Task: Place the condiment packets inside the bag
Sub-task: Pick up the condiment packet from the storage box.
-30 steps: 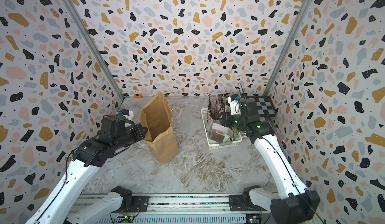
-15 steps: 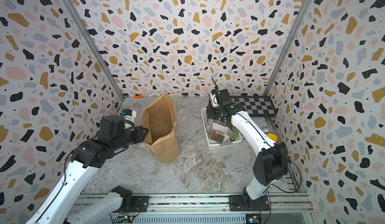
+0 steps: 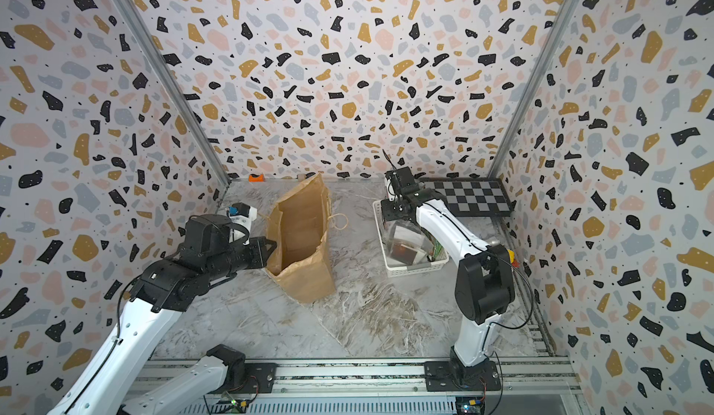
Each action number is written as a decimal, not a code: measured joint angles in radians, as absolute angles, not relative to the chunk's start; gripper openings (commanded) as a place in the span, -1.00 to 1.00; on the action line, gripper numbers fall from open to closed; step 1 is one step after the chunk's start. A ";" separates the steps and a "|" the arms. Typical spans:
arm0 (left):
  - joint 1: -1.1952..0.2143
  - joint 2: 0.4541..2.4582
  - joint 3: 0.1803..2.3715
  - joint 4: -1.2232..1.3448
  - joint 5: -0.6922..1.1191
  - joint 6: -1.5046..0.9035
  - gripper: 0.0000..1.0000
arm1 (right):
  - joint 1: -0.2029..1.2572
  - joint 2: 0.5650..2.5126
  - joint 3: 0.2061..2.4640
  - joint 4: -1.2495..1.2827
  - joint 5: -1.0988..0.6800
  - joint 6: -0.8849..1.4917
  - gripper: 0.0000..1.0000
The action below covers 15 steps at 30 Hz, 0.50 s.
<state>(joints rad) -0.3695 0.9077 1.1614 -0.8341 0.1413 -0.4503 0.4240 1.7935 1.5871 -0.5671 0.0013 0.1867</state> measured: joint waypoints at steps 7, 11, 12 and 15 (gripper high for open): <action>-0.369 0.902 1.164 -0.850 0.141 -0.429 -1.00 | 0.424 1.746 1.559 -0.570 0.018 0.172 -1.00; -0.369 0.901 1.164 -0.852 0.141 -0.421 -1.00 | 0.424 1.651 1.551 -0.570 -0.002 0.155 -1.00; -0.369 0.901 1.164 -0.852 0.141 -0.419 -1.00 | 0.424 1.620 1.551 -0.569 -0.010 0.152 -1.00; -0.369 0.901 1.164 -0.852 0.144 -0.411 -1.00 | 0.424 1.517 1.556 -0.567 -0.048 0.145 -1.00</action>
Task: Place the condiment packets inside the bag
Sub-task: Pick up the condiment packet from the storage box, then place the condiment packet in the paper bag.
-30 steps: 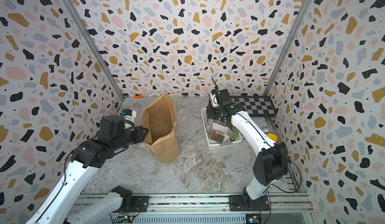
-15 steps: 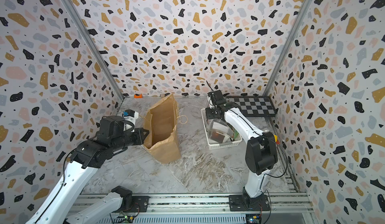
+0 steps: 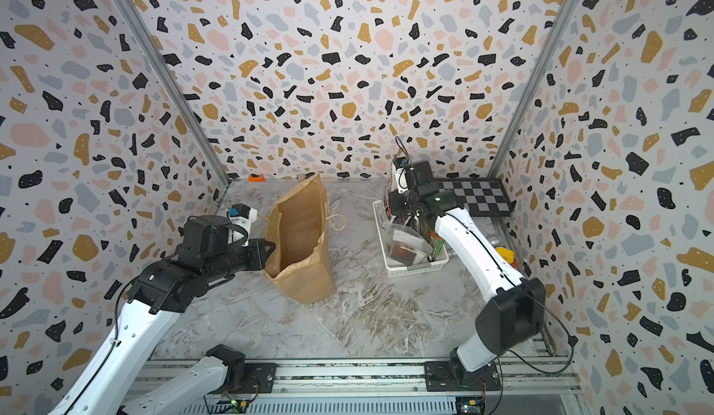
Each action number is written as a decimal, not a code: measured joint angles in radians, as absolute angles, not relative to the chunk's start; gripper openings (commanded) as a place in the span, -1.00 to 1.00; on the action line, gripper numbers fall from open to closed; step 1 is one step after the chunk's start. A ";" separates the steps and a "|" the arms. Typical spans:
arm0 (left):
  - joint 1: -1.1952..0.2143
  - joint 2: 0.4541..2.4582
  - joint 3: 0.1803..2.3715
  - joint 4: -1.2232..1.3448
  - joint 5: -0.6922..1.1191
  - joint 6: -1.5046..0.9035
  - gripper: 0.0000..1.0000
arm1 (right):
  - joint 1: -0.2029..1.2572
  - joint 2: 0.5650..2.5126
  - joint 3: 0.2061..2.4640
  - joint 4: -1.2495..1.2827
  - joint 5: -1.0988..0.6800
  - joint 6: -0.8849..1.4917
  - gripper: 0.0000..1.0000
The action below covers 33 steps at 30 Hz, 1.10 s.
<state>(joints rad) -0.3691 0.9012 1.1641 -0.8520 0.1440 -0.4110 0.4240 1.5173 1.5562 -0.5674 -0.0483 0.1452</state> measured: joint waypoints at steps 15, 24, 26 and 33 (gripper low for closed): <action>-0.369 0.939 1.166 -0.837 0.181 -0.407 -1.00 | 0.485 1.359 1.851 -0.549 -0.513 0.245 -1.00; -0.368 0.949 1.166 -0.826 0.255 -0.418 -1.00 | 0.635 1.501 2.060 -0.418 -0.698 0.374 -1.00; -0.368 0.949 1.166 -0.821 0.271 -0.426 -1.00 | 0.666 1.542 2.082 -0.402 -0.710 0.387 -1.00; -0.368 0.942 1.166 -0.815 0.269 -0.461 -1.00 | 0.731 1.589 1.969 -0.385 -0.680 0.405 -1.00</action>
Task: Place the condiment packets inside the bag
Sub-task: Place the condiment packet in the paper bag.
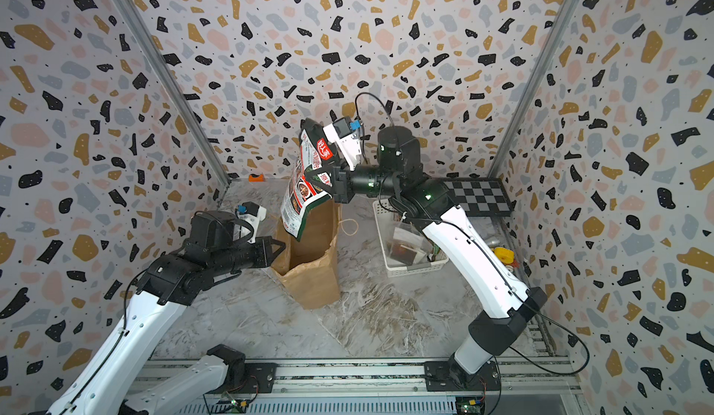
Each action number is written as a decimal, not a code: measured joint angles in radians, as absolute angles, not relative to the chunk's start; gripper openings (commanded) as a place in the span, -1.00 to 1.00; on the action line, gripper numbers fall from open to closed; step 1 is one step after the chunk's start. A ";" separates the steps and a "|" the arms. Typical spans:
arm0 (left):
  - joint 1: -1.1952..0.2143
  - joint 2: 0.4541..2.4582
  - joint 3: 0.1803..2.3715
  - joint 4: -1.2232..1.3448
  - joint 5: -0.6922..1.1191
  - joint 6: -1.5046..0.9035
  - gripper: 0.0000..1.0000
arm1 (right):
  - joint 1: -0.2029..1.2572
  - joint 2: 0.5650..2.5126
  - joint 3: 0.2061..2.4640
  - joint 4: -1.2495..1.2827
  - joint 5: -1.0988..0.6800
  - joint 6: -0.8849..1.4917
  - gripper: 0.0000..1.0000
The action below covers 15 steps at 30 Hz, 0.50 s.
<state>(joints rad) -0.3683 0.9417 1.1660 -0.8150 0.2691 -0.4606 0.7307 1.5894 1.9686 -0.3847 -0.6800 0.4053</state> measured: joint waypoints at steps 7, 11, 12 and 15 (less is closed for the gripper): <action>-0.368 0.930 1.166 -0.815 0.250 -0.490 -1.00 | 0.730 1.492 1.730 -0.385 -0.603 0.403 -1.00; -0.368 0.931 1.166 -0.815 0.249 -0.495 -1.00 | 0.730 1.450 1.680 -0.408 -0.576 0.393 -1.00; -0.368 0.931 1.166 -0.814 0.249 -0.495 -1.00 | 0.730 1.444 1.673 -0.411 -0.575 0.392 -1.00; -0.368 0.934 1.166 -0.814 0.249 -0.499 -1.00 | 0.730 1.433 1.651 -0.412 -0.584 0.387 -1.00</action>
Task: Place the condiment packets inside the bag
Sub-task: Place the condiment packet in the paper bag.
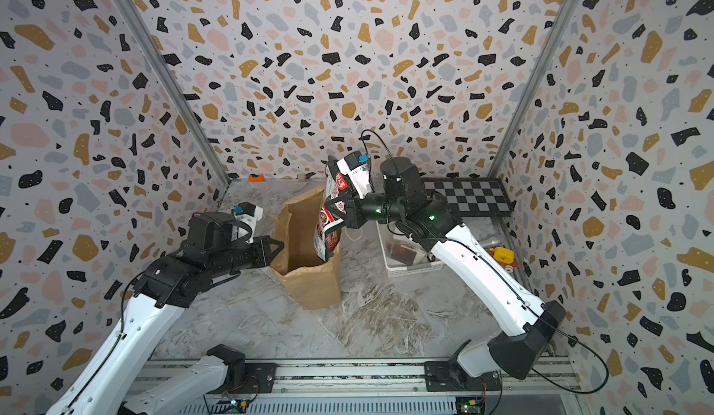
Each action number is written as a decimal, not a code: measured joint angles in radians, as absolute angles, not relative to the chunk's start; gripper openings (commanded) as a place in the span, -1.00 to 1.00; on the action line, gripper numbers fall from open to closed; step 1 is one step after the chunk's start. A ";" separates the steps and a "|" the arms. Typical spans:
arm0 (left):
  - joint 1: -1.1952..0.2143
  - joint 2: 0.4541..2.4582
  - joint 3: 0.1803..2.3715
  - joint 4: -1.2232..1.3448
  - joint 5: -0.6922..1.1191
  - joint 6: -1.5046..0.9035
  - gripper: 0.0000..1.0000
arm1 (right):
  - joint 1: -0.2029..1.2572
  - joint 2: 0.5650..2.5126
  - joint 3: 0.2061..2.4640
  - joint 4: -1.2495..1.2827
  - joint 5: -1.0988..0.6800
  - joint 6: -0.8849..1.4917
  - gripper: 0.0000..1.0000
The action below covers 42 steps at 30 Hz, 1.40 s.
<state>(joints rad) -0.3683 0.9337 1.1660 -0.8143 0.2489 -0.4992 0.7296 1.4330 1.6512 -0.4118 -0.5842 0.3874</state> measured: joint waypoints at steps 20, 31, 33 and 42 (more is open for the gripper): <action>-0.390 1.084 1.312 -0.914 0.234 -0.513 -1.00 | 0.733 1.411 1.403 -0.458 -0.268 0.377 -0.92; -0.485 1.113 1.312 -0.883 0.149 -0.526 -1.00 | 0.733 1.363 1.322 -0.476 -0.176 0.418 -0.67; -0.493 1.117 1.312 -0.872 0.140 -0.527 -1.00 | 0.733 1.359 1.321 -0.480 -0.163 0.423 -0.63; -0.500 1.118 1.312 -0.852 0.121 -0.527 -1.00 | 0.733 1.345 1.317 -0.479 -0.105 0.424 -0.49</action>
<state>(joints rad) -0.4995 1.1179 1.3117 -0.8520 0.1215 -0.5274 0.7334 1.3449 1.3170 -0.4789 -0.1047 0.4236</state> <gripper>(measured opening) 0.047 0.205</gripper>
